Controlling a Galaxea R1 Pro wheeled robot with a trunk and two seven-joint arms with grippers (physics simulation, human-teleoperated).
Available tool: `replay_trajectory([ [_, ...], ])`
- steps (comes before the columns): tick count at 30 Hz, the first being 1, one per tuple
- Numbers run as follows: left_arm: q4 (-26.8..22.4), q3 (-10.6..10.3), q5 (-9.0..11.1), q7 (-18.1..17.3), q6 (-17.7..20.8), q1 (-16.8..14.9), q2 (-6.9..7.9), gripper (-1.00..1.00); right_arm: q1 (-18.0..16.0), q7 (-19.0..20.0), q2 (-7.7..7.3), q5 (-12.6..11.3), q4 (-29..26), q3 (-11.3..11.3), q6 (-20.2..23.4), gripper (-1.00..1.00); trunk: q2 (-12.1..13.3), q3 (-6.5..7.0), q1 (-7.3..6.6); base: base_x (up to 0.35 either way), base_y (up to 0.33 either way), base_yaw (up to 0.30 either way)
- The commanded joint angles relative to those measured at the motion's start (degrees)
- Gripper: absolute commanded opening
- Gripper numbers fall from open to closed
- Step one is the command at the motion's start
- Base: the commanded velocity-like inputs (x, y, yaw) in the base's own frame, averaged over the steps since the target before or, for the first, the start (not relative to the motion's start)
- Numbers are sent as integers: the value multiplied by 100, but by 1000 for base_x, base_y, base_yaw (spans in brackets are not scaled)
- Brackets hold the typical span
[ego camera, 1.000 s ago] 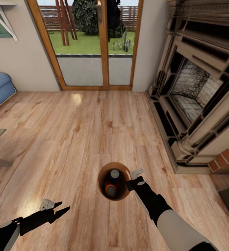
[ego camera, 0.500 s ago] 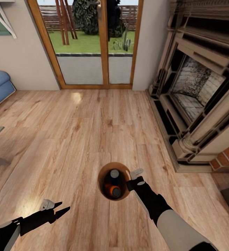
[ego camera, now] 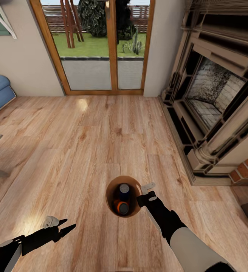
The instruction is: Put the three can of soda from the living room inside the tash can in the kitchen.
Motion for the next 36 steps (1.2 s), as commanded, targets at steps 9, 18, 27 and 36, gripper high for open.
replay_trajectory([
  [9,-7,0,0,-7,0,-1,0,100,-2,5,2,-21,-6,1,-3,-100,-363,-162,198,0,0,0],
  [18,-16,0,0,-5,0,-1,0,100,-2,5,2,-21,-10,1,-3,-100,-724,-323,396,0,0,0],
  [27,-17,-5,0,-2,0,-2,-1,100,-2,5,2,-21,-6,1,-3,-100,-1085,-485,593,0,0,0],
  [36,-17,-9,1,0,0,-2,-1,100,-2,5,2,-22,-4,1,-3,-100,-1446,-646,791,0,0,0],
])
